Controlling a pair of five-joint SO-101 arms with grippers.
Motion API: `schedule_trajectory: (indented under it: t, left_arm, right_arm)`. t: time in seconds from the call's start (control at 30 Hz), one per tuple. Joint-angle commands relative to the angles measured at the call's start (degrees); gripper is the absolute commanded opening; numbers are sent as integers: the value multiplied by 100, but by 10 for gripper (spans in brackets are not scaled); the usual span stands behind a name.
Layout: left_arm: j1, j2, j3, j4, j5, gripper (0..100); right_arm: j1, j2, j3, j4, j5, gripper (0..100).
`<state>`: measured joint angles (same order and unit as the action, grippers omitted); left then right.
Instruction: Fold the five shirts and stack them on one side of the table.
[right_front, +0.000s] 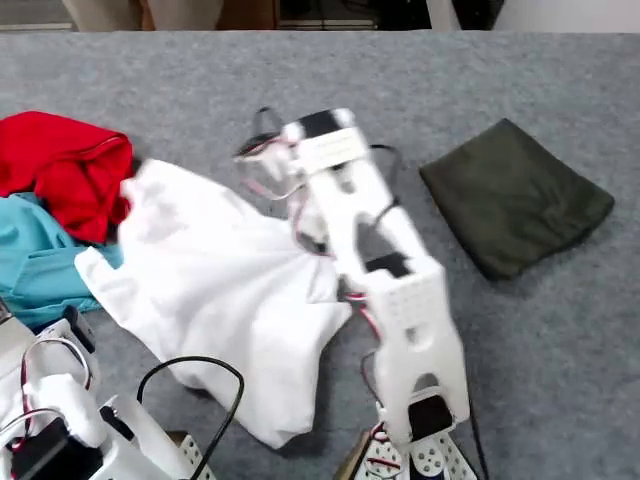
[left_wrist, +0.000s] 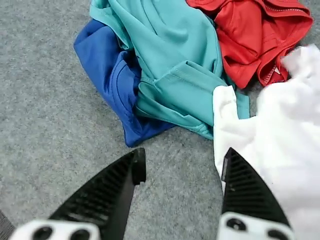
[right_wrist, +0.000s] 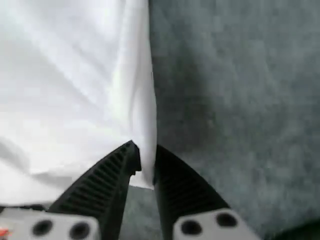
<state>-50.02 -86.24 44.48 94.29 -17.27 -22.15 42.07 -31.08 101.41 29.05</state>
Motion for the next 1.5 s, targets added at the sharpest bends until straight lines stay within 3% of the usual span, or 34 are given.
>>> schedule_trajectory:
  t: [0.0, 0.37, 0.5, 0.67, 0.9, 1.2, 1.47]
  left_arm:
    - [334, 4, 185, -97, -35, 254]
    - [1248, 48, 730, -826, 18, 251]
    - [1398, 752, 607, -1046, 325, 250]
    - [1574, 2651, -193, -1257, 844, 250]
    - [2277, 5429, -2242, -1029, 1363, 253]
    - [2646, 8233, -4475, 62, 1389, 250]
    - [2611, 10009, -5705, 264, 1873, 250]
  right_arm:
    - [725, -1314, 963, 79, 422, 4]
    - [2730, -3169, 3099, -97, 1670, 4]
    - [3143, -3468, 3688, -141, 2101, 4]
    - [3213, -3662, 4075, -273, 2215, 4]
    - [3257, -3662, 3881, -712, 2268, 4]
    - [3240, -3662, 4585, -2831, 1011, 5]
    - [3257, -3653, 5314, -4141, 985, 5]
